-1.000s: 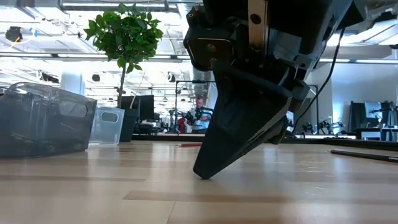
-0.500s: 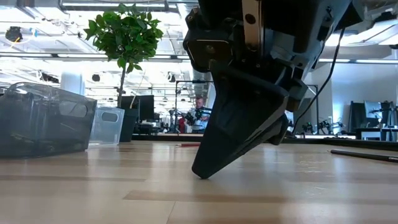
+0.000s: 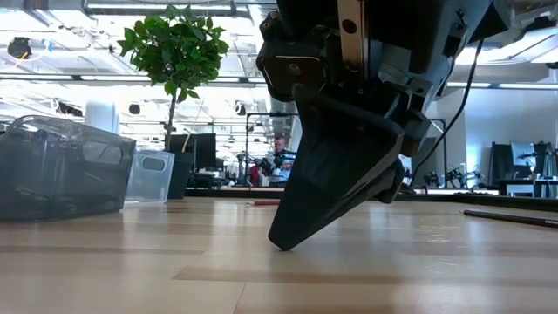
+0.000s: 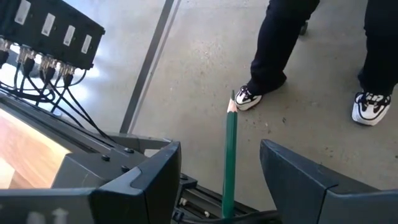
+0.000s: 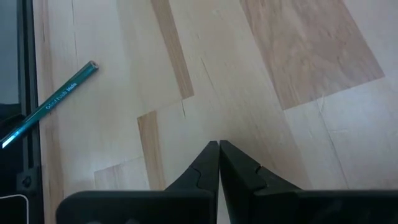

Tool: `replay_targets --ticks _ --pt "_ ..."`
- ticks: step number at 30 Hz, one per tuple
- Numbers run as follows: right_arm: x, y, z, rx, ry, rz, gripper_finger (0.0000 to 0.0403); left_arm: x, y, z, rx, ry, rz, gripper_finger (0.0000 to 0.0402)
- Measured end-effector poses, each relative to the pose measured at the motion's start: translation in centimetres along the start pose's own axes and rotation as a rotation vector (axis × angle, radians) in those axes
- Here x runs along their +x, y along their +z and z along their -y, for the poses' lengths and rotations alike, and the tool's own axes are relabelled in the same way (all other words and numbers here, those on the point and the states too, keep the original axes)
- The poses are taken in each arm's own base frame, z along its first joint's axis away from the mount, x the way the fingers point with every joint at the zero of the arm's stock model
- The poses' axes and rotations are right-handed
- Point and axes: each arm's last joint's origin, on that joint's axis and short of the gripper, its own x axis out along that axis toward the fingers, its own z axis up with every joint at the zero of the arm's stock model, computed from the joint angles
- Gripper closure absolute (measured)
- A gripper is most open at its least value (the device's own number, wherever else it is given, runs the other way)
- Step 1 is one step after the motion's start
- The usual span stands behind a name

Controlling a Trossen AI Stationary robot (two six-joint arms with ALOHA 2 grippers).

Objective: Sort pens & pencils
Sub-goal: Put the green pencil into the transparent bin

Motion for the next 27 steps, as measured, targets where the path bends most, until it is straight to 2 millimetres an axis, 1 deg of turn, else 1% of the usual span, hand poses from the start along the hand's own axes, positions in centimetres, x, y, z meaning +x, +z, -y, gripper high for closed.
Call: replay_targets --ticks 4,10,15,17,23,27 --pt "0.0 0.0 0.0 0.0 0.0 0.001 0.0365 0.3 -0.4 -0.3 -0.024 -0.016 0.002 0.0191" --pt "0.0 0.0 0.0 0.0 0.0 0.003 0.0365 1.9 -1.0 0.2 -0.008 -0.012 0.015 0.0191" --pt "0.0 0.0 0.0 0.0 -0.001 0.004 0.0365 2.2 -1.1 0.3 -0.019 -0.012 0.014 0.0196" --pt "0.0 0.0 0.0 0.0 -0.001 0.004 0.0365 2.1 -1.1 0.3 -0.021 -0.008 0.016 0.0209" --pt "0.0 0.0 0.0 0.0 0.0 0.005 0.0365 2.3 -1.2 0.3 -0.053 -0.012 0.011 0.027" --pt "0.0 0.0 0.0 0.0 0.0 0.005 0.0365 2.3 -1.3 0.3 -0.071 -0.02 0.0 0.0294"
